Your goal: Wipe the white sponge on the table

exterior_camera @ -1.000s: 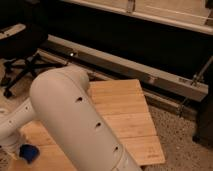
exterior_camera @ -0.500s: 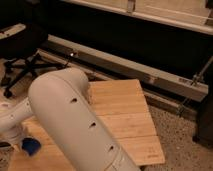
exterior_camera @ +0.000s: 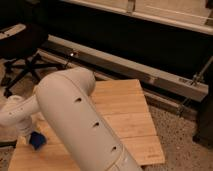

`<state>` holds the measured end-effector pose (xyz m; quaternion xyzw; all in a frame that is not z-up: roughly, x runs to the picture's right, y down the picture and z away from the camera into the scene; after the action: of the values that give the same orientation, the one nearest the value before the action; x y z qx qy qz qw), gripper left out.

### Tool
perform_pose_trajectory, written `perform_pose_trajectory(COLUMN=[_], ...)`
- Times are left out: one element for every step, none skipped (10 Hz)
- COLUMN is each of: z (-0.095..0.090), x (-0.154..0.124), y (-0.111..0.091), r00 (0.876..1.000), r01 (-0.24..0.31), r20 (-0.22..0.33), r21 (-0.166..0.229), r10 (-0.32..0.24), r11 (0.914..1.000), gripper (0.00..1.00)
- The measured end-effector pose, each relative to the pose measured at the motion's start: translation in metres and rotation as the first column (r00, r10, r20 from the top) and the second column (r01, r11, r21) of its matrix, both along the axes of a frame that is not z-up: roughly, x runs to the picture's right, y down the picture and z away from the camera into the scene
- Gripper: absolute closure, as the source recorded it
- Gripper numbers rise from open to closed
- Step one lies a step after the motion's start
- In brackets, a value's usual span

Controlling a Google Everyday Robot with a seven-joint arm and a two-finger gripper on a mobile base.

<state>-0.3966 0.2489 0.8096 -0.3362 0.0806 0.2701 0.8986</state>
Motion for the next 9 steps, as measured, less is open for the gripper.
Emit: perform_pose_trajectory(z=[0.007,0.011,0.015,0.018,0.019,0.020,0.020,0.020,0.017], x=[0.010,0.018,0.030,0.041,0.051,0.063,0.076,0.083,0.092], y=[-0.002,-0.003,-0.004,-0.005,-0.007,-0.009,-0.011,-0.012,-0.013], r00=[1.000,0.999,0.998,0.996,0.995,0.993,0.990,0.988,0.987], r01=[-0.013,-0.021,-0.034,-0.043,-0.052,-0.061,-0.071,-0.075,-0.078], r20=[-0.020,-0.035,-0.056,-0.072,-0.086,-0.103,-0.122,-0.131,-0.143], r21=[-0.002,-0.005,-0.007,-0.007,-0.004,0.000,0.007,0.012,0.020], r10=[0.013,0.021,0.033,0.043,0.051,0.061,0.071,0.076,0.080], r11=[0.9999,0.9998,0.9994,0.9990,0.9987,0.9981,0.9975,0.9971,0.9967], gripper=[0.62,0.62,0.62,0.62,0.62,0.62,0.62,0.62,0.62])
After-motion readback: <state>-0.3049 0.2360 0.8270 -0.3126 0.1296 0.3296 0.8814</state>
